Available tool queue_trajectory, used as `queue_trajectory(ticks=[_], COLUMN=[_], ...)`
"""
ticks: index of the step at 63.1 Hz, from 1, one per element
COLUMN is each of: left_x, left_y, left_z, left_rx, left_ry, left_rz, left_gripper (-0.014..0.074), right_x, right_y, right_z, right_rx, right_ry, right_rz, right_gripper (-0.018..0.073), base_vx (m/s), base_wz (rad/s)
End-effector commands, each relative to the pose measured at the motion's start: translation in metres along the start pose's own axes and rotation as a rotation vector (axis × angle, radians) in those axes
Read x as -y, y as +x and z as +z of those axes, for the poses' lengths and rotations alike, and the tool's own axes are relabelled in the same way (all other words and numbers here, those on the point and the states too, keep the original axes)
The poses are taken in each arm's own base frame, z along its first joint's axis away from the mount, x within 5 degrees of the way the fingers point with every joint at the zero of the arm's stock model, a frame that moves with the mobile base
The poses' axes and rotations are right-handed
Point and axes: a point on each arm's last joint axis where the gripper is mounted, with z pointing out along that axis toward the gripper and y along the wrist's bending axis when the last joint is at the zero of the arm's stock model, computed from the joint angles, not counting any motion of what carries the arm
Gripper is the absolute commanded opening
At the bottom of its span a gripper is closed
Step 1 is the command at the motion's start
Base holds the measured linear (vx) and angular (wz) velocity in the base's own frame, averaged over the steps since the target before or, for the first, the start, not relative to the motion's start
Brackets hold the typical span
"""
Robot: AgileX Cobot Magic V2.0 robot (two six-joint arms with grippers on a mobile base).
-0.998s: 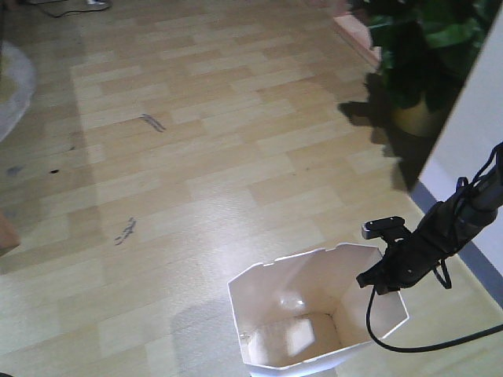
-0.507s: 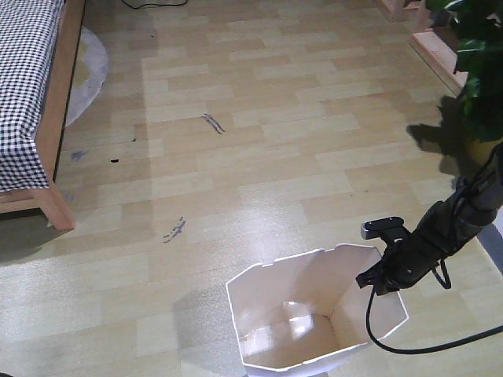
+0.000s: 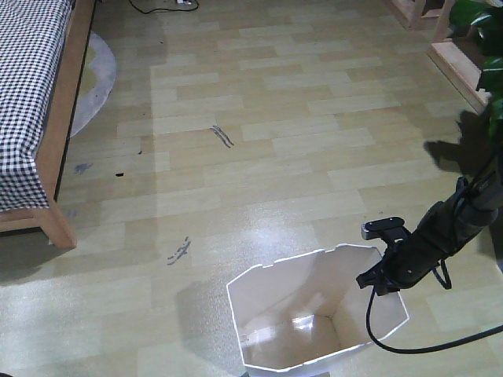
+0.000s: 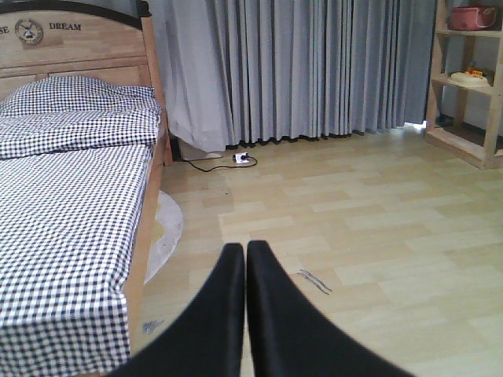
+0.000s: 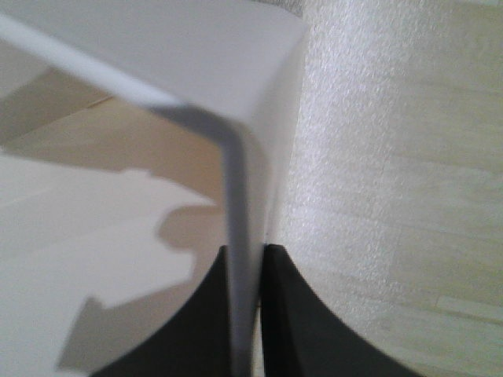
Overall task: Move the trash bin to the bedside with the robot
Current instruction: 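Hold the bin with the right gripper while the base turns away from desk, then carry the held bin with the right gripper toward the bed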
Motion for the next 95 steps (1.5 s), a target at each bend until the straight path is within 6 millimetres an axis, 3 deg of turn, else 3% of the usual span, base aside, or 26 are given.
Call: queue_trajectory(ticks=[1, 95], left_x=[0.0006, 0.0006], left_y=[-0.0138, -0.0138], left_z=[-0.002, -0.002], left_rx=[0.098, 0.098], left_ry=[0.006, 0.006], left_rz=[-0.009, -0.009], left_gripper=[-0.0006, -0.0006], right_x=[-0.0038, -0.0038], right_y=[-0.0145, -0.0145], right_z=[-0.0257, -0.0257], right_rx=[0.047, 0.047], right_ry=[-0.041, -0.041], right_rz=[0.002, 0.002], right_gripper=[-0.0006, -0.0006], base_vx=[0.26, 0.32], base_wz=[0.03, 0.04])
